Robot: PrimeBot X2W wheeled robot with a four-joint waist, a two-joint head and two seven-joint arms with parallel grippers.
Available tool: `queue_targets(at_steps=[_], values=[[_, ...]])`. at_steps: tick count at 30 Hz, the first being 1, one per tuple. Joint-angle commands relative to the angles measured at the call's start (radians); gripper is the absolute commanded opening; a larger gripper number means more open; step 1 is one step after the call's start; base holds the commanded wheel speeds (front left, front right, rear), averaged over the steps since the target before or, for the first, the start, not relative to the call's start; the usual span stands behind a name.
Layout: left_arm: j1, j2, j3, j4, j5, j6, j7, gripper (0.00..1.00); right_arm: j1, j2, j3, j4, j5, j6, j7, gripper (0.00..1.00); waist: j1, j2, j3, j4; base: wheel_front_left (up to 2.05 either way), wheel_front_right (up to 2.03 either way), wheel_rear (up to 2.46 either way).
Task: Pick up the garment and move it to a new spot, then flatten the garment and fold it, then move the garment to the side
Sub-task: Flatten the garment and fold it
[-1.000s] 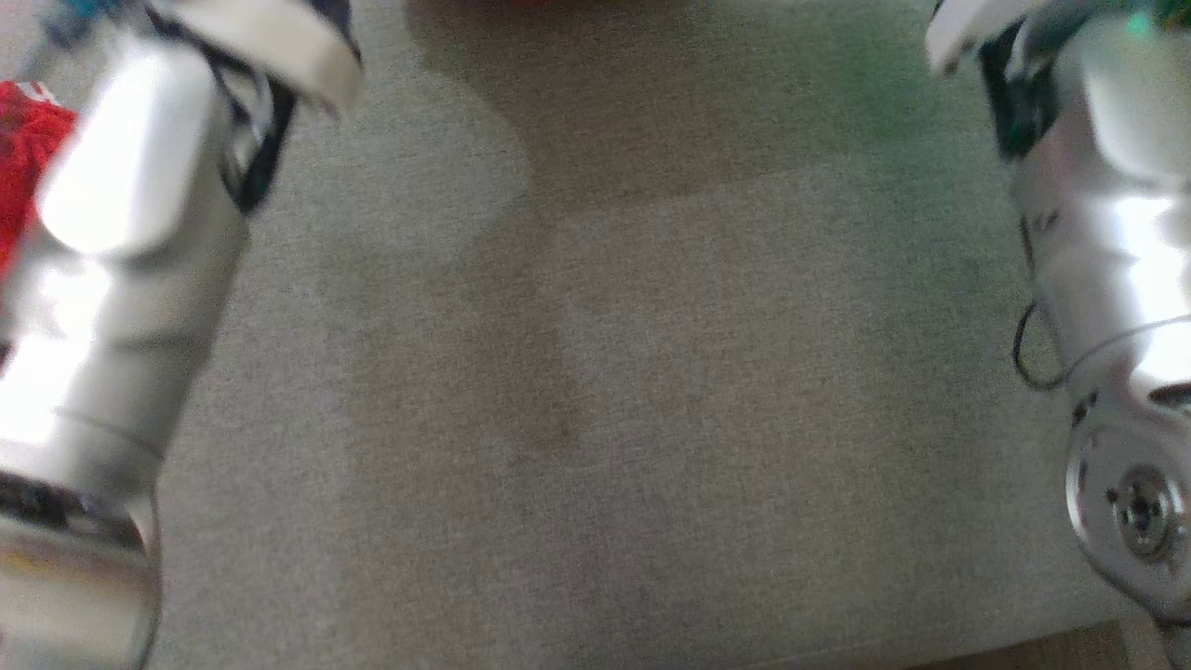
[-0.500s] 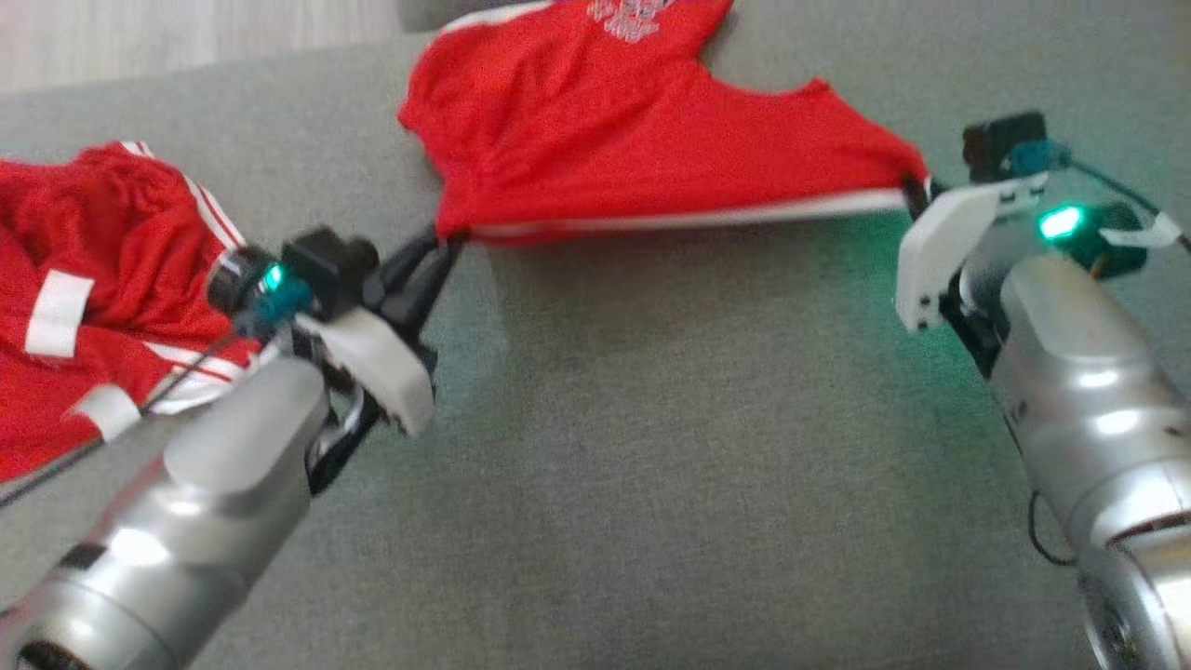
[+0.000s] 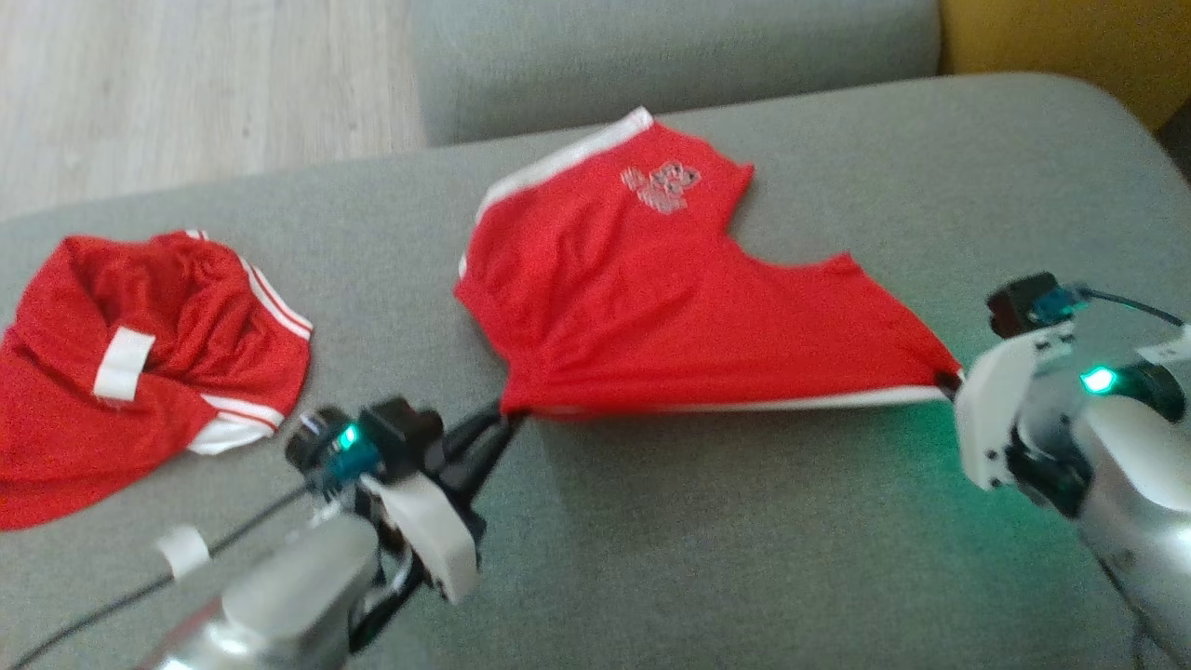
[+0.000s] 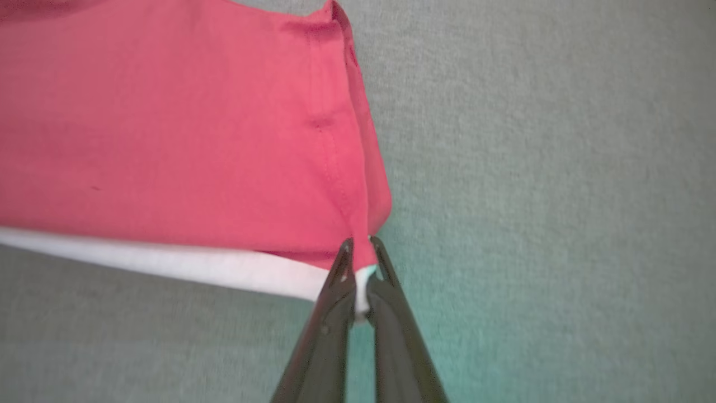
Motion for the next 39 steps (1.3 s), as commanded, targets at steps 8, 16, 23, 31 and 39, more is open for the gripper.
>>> queue_targets(at_steps=[8,16,23,31,39], values=[[0.076,0.069,0.005,-0.159,-0.01,0.063,0.014,0.0,0.126,-0.234,0.041,-0.242,0.179,-0.001,0.097,0.0,0.0002,-0.0001,-0.091,-0.013,0.0,0.0,0.0],[0.116,0.093,-0.003,-0.307,-0.017,0.118,0.05,0.0,0.219,-0.333,-0.021,-0.387,0.222,-0.001,0.126,0.0,0.0002,-0.0001,-0.103,-0.01,0.0,0.0,0.0],[0.103,0.098,0.023,-0.351,-0.025,0.161,0.054,0.0,0.232,-0.304,-0.13,-0.438,0.139,-0.001,0.068,0.0,0.0002,-0.0001,-0.075,0.003,0.0,0.0,0.0],[0.058,0.091,0.05,-0.336,-0.04,0.162,0.06,0.0,0.174,-0.2,-0.229,-0.437,0.066,-0.001,0.052,0.0,0.0002,-0.0001,-0.021,0.038,0.0,0.0,0.0],[-0.009,0.074,0.066,-0.306,-0.039,0.146,0.064,0.0,0.019,-0.108,-0.265,-0.339,-0.041,-0.001,0.025,0.0,0.0002,-0.0001,0.039,0.076,0.0,0.0,0.0]])
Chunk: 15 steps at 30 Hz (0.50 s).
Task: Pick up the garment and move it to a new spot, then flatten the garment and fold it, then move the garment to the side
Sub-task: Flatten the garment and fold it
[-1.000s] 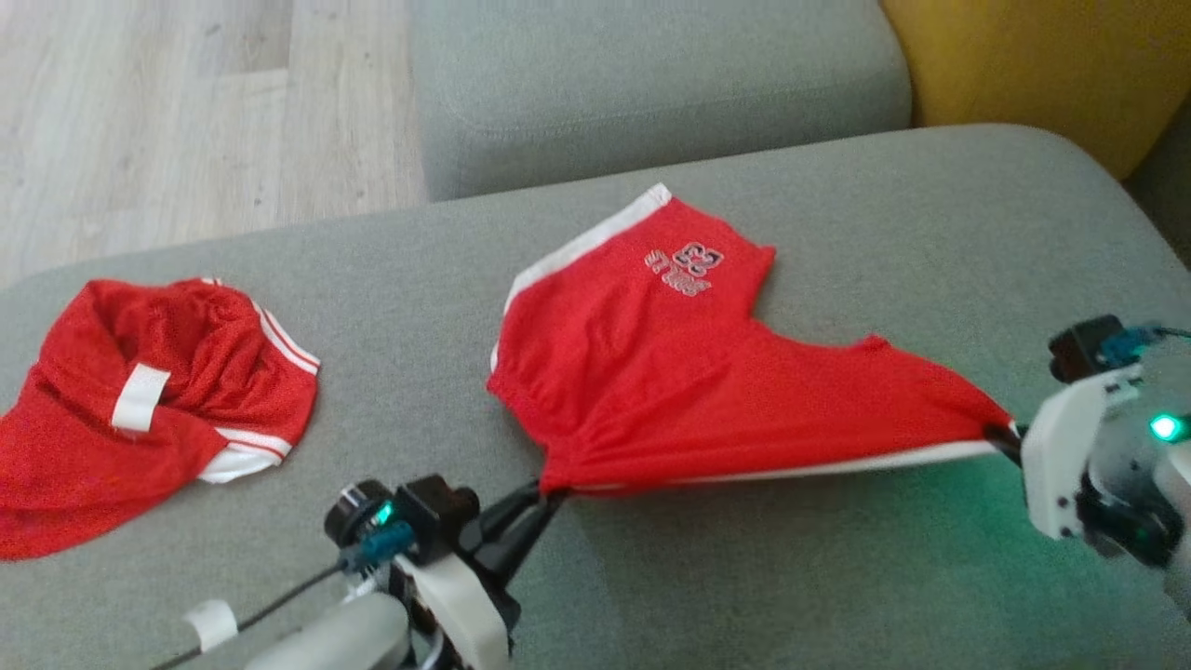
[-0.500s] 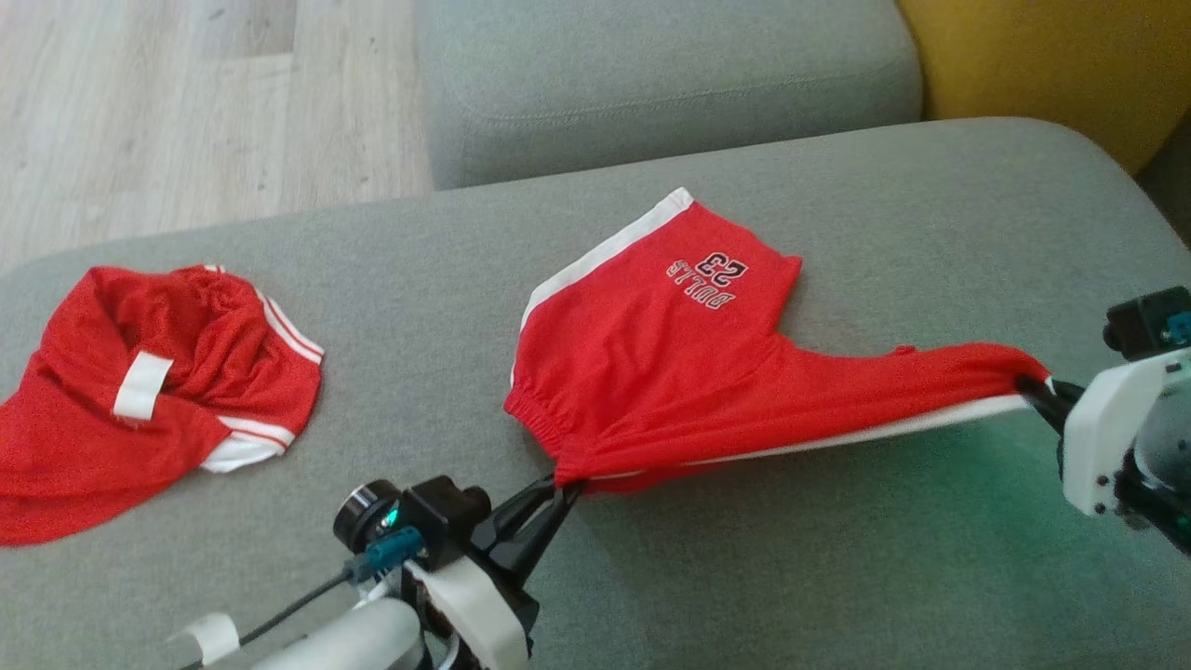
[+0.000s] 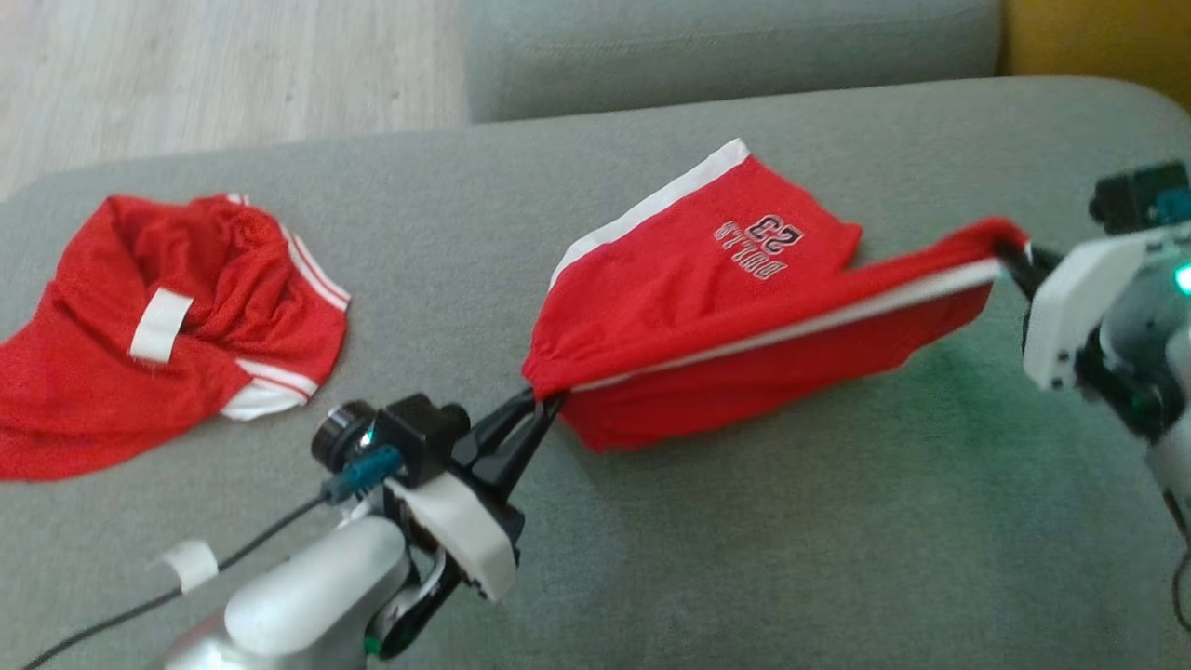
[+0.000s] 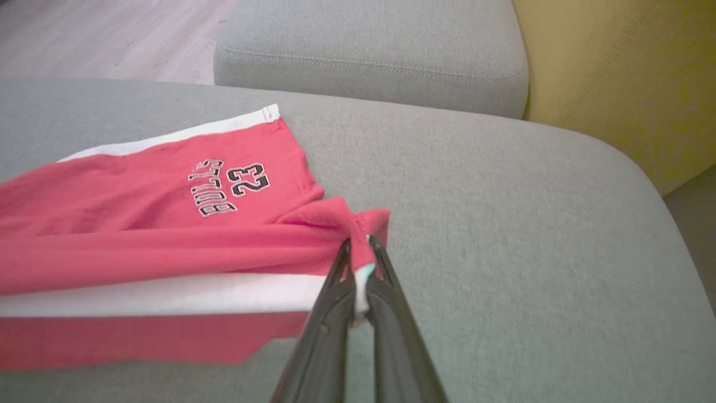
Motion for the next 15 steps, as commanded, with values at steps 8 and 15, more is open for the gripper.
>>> queue_targets(at_steps=[8,15], values=[[-0.164,-0.03,0.065,0.037,0.009,-0.029,0.008,0.0,-0.219,0.031,0.025,0.113,-0.076,-0.001,-0.04,0.0,-0.0001,-0.0001,0.123,0.081,0.0,0.0,0.0],[-0.241,-0.071,0.062,0.102,0.02,-0.054,0.019,0.0,-0.354,0.067,0.058,0.215,-0.111,-0.001,-0.095,0.0,-0.0001,-0.0001,0.216,0.133,0.0,0.0,0.0]])
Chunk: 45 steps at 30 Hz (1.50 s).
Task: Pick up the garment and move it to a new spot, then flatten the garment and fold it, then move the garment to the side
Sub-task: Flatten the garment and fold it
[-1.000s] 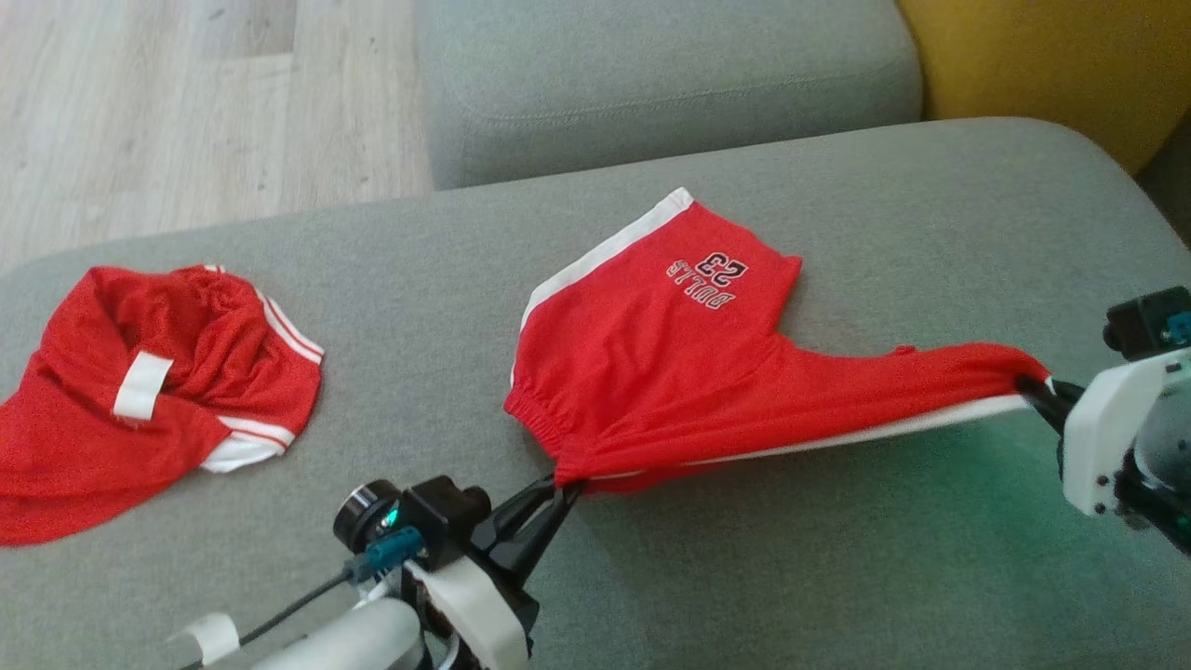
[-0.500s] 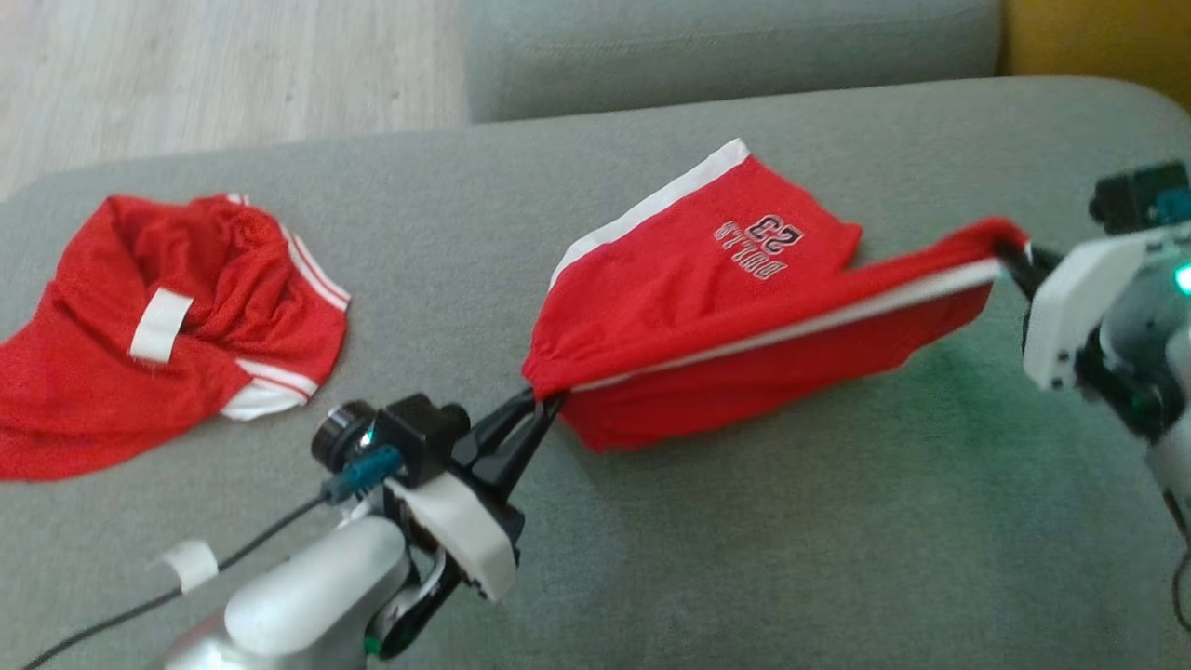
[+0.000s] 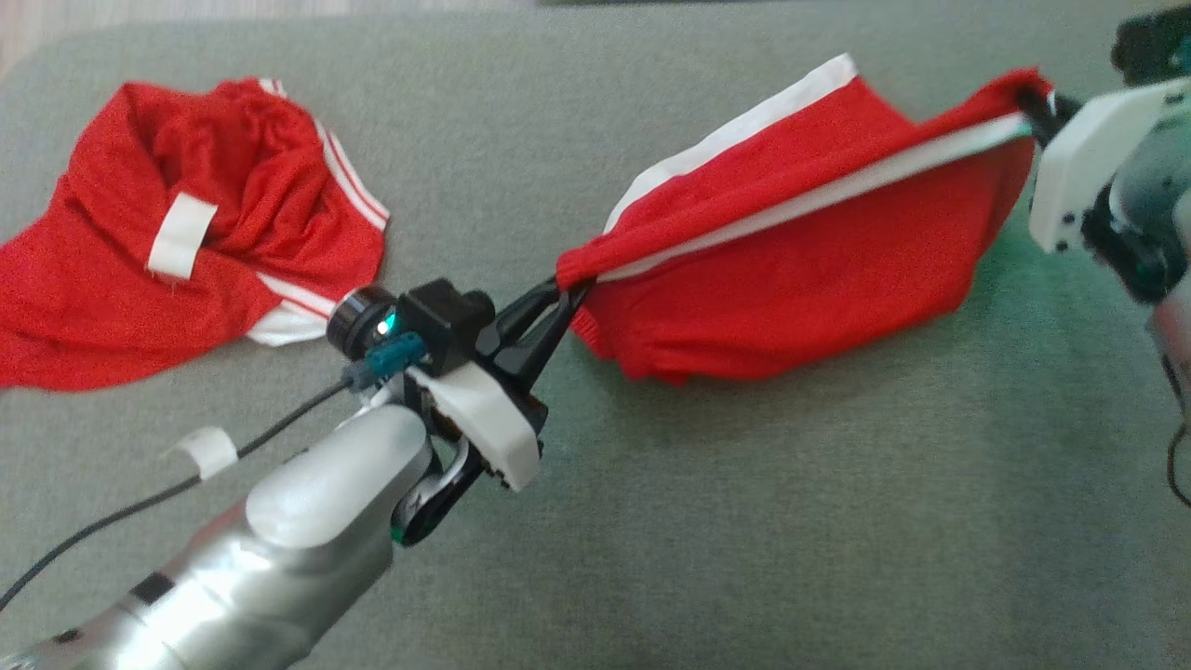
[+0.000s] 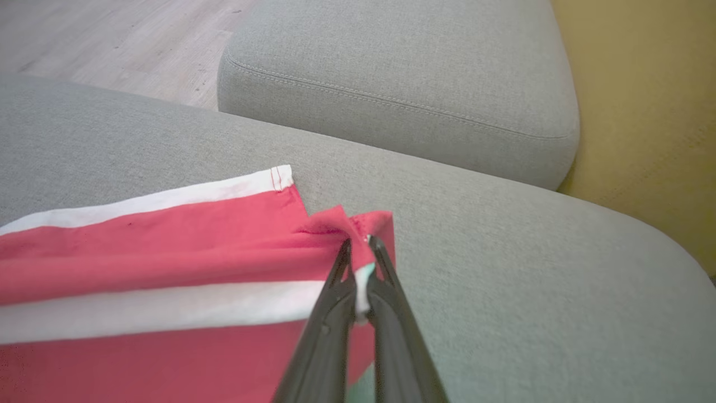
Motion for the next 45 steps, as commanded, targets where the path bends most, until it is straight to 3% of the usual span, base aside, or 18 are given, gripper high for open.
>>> queue_targets(at_steps=[1,18,19,20,21,23,30,37,45], values=[[-0.055,0.009,0.042,-0.007,0.008,-0.005,-0.005,0.0,-0.043,0.004,0.005,-0.004,-0.01,-0.001,-0.024,0.0,-0.0002,0.0,0.045,0.04,0.0,0.0,0.0],[-0.156,-0.11,0.026,0.13,0.015,-0.052,-0.043,0.0,-0.223,0.056,0.032,0.248,-0.027,-0.001,-0.152,0.0,-0.0002,0.0,0.147,0.132,0.0,0.0,0.0],[-0.16,-0.113,0.026,0.138,0.014,-0.054,-0.043,0.0,-0.231,0.057,0.033,0.265,-0.032,-0.001,-0.159,0.4,-0.0002,0.0,0.151,0.133,0.0,0.0,0.0],[-0.162,-0.116,0.026,0.146,0.01,-0.056,-0.042,0.0,-0.232,0.067,0.039,0.285,-0.033,-0.001,-0.147,1.0,-0.0002,0.0,0.154,0.132,0.0,0.0,0.0],[-0.164,-0.119,0.028,0.153,0.008,-0.056,-0.043,0.0,-0.236,0.074,0.051,0.293,-0.037,-0.001,-0.148,1.0,-0.0002,0.0,0.156,0.132,0.0,0.0,0.0],[-0.168,-0.121,0.034,0.167,0.01,-0.044,-0.051,1.0,-0.25,0.083,0.046,0.307,-0.032,-0.001,-0.18,1.0,-0.0002,0.0,0.158,0.125,0.0,0.0,0.0],[-0.154,-0.1,0.078,0.189,0.002,-0.013,-0.091,1.0,-0.253,0.106,0.038,0.344,-0.024,-0.001,-0.323,1.0,-0.0002,0.0,0.097,0.078,0.0,0.0,0.0],[-0.038,-0.049,0.237,0.081,0.022,0.074,-0.116,1.0,-0.176,0.112,0.055,0.296,0.008,-0.001,-0.518,1.0,-0.0002,0.0,-0.037,0.008,0.0,0.0,0.0],[0.179,-0.035,0.43,-0.08,0.136,0.137,-0.116,1.0,0.002,0.121,-0.052,0.165,0.071,-0.001,-0.573,1.0,-0.0002,0.0,-0.163,-0.032,0.0,0.0,0.0]])
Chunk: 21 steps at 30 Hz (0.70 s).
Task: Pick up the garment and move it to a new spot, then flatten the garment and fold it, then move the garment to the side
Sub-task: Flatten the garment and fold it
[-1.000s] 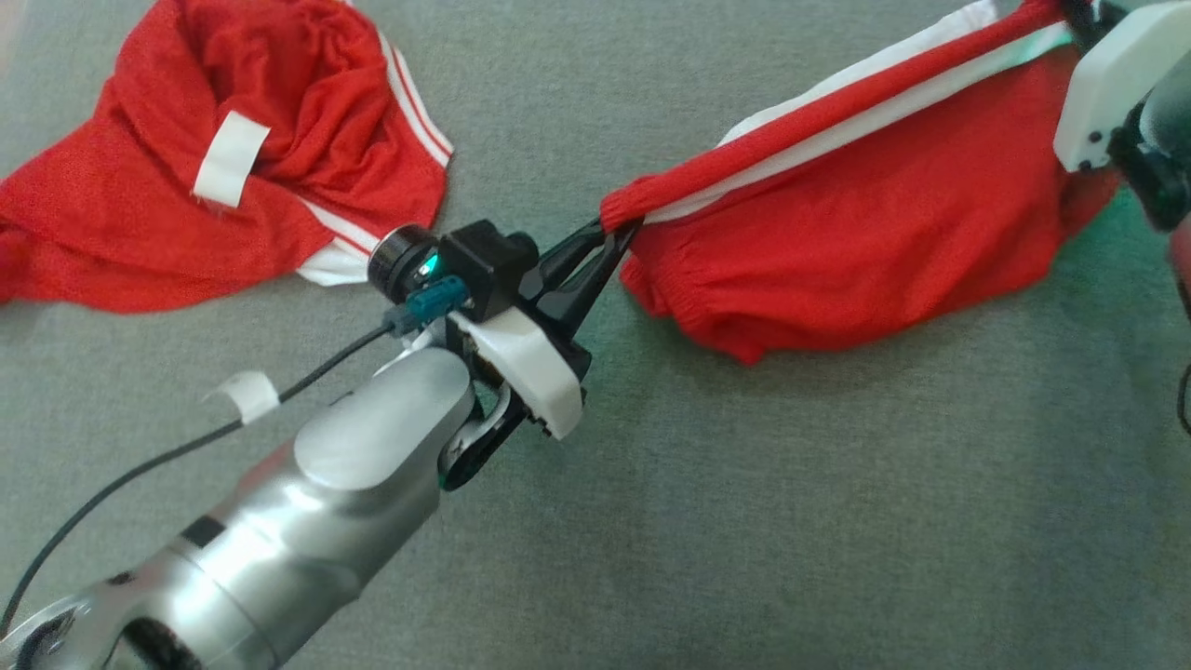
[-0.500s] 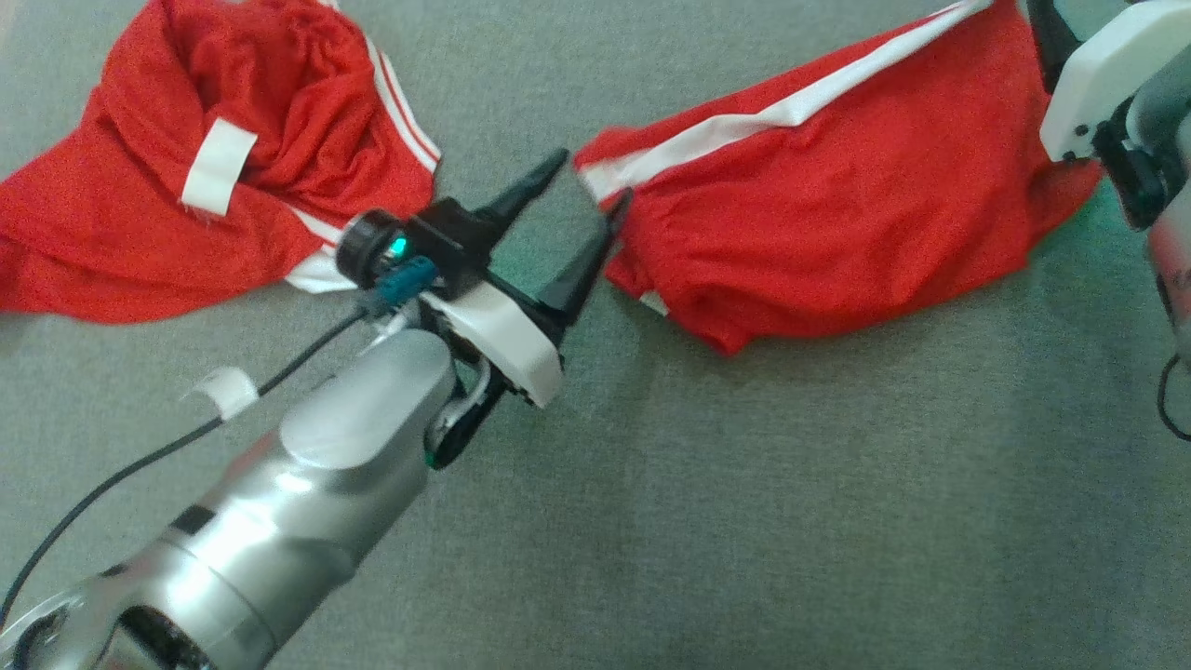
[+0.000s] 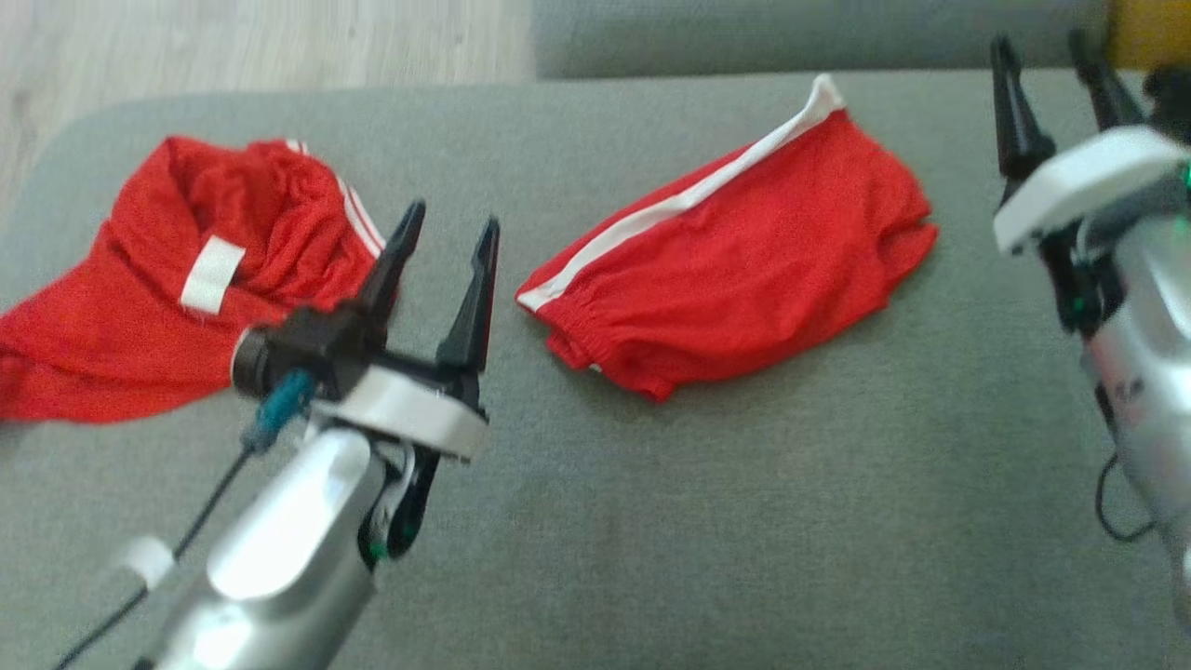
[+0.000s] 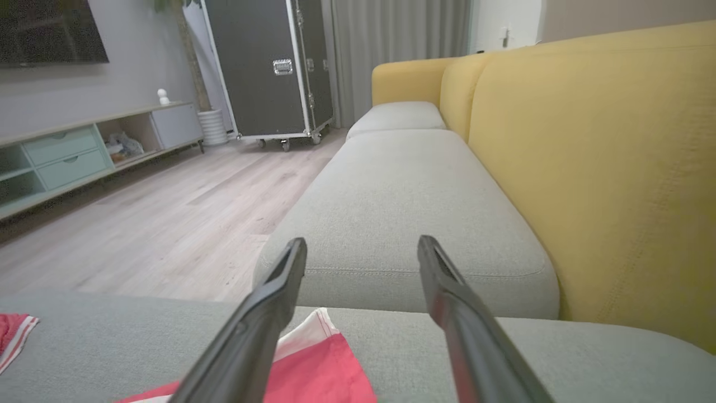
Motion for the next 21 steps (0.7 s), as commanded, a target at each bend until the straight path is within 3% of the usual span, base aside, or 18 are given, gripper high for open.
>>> queue_targets(at_steps=[1,7,13,17,21], values=[[0.004,0.019,0.064,-0.044,0.026,0.007,-0.009,1.0,0.04,-0.003,-0.03,-0.069,-0.023,-0.001,-0.012,1.0,0.0003,-0.0001,-0.059,-0.026,0.0,0.0,0.0],[0.128,-0.009,0.128,-0.085,0.109,0.007,-0.009,1.0,0.234,0.026,-0.192,-0.211,-0.178,-0.001,-0.013,1.0,0.0003,-0.0001,-0.122,-0.04,0.0,0.0,0.0],[0.268,-0.062,0.213,-0.094,0.174,-0.004,-0.009,1.0,0.505,0.172,-0.374,-0.404,-0.359,-0.001,-0.013,1.0,0.0003,-0.0001,-0.168,-0.049,0.0,0.0,0.0],[0.347,-0.091,0.271,-0.102,0.211,-0.026,-0.009,1.0,0.648,0.254,-0.433,-0.498,-0.441,-0.001,-0.01,1.0,0.0003,-0.0001,-0.18,-0.059,0.0,0.0,0.0],[0.403,-0.119,0.325,-0.113,0.246,-0.045,-0.009,1.0,0.731,0.273,-0.455,-0.571,-0.449,-0.001,0.01,1.0,0.0003,-0.0001,-0.182,-0.065,0.0,0.0,0.0]])
